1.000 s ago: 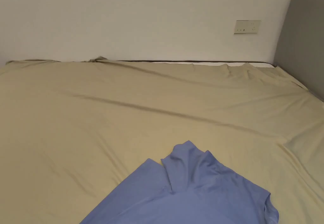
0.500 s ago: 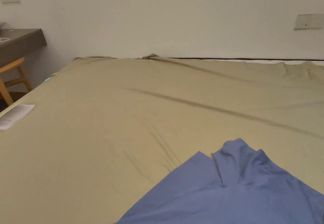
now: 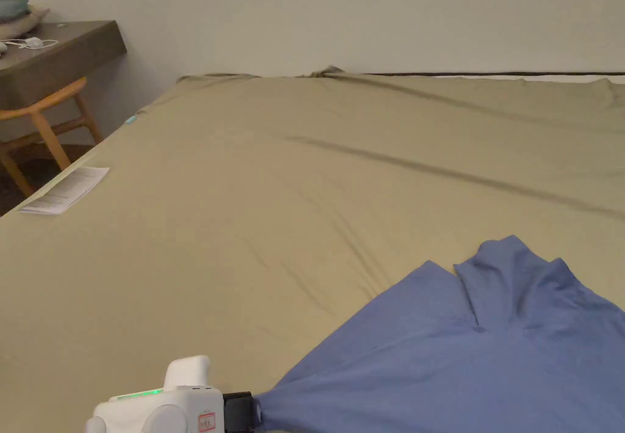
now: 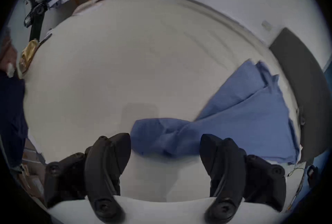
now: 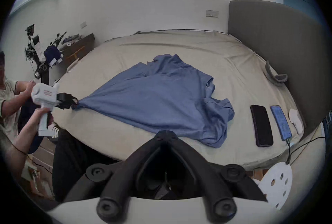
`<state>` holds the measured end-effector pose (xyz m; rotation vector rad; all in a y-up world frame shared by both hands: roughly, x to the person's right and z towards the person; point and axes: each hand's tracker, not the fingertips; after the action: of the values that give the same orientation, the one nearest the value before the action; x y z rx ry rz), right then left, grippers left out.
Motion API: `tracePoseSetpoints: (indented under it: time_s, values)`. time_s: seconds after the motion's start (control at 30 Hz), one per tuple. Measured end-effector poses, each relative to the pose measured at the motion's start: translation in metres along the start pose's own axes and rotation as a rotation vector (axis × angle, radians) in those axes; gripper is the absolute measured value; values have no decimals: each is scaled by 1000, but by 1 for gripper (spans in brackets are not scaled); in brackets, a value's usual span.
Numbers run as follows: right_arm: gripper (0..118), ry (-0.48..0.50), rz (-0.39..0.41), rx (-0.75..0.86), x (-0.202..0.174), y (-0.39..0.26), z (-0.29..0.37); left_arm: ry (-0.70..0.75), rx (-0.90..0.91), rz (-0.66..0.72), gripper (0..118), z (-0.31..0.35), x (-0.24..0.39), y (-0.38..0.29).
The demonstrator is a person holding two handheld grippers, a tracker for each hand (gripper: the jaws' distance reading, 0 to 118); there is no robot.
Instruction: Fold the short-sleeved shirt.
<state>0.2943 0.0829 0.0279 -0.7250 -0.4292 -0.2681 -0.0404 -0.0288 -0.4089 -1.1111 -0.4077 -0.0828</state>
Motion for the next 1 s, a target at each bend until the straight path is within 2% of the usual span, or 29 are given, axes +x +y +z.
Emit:
tracePoseSetpoints:
  time_s: [0.03, 0.07, 0.1, 0.13, 0.17, 0.2, 0.27, 0.4, 0.43, 0.47, 0.5, 0.53, 0.57, 0.63, 0.67, 0.73, 0.83, 0.9, 0.93, 0.97, 1.0]
  values:
    - [2, -2, 4, -6, -1, 1, -2, -7, -27, 2, 86, -12, -1, 0]
    - [2, -10, 13, -11, -2, 1, -3, 0, -1, -5, 71, -15, 0, -5]
    - [2, -21, 24, -16, -3, 2, -5, 23, 78, -43, 22, -1, 4, -8]
    - [2, -37, 45, -20, -4, 3, -6, -14, 109, -47, 3, 7, 6, -9]
    - [2, -43, 47, -21, -4, 4, -9, -123, 97, 18, 3, 8, 0, -5]
    - [2, -42, 48, -27, -5, 8, -11, -166, 86, 101, 3, 7, 4, -7]
    - [2, -17, 40, -49, -1, 17, -23, -63, 56, -7, 3, 10, 14, -9]
    - [2, -16, 100, 4, 12, 60, -51, -106, 74, 78, 3, 13, 10, -13]
    - [5, -18, 112, 32, 20, 80, -63, -118, 76, 105, 3, 13, 8, -15]
    - [36, -19, 112, 40, 29, 99, -77, -124, 79, 127, 3, 12, 7, -17]
    - [87, -6, 110, 17, 41, 124, -102, -126, 71, 145, 3, 9, 8, -19]
    - [118, 41, 107, -56, 53, 146, -133, -118, 66, 183, 3, 4, 6, -24]
    - [118, 90, 80, -69, 64, 161, -155, -126, 56, 208, 3, 0, 5, -27]
    - [118, 95, -2, -137, 86, 197, -214, -139, 96, 260, 3, 4, 2, -31]
    - [118, 62, -32, -190, 94, 212, -245, -133, 89, 252, 3, 3, 3, -31]
    - [118, -13, 5, -237, 101, 230, -301, -120, 87, 235, 3, 2, 5, -31]
    - [118, -155, 163, -373, 98, 236, -371, -88, 86, 203, 3, 5, 17, -31]
    - [106, -187, 196, -484, 94, 220, -402, -74, 94, 178, 3, 6, 18, -35]
    - [105, -150, 179, -541, 95, 214, -410, -78, 93, 182, 3, 6, 14, -36]
    - [100, -121, 90, -465, 98, 218, -400, -85, 93, 195, 3, 6, 11, -36]
    - [84, -124, 65, -448, 100, 221, -388, -121, 99, 270, 3, 5, 6, -39]
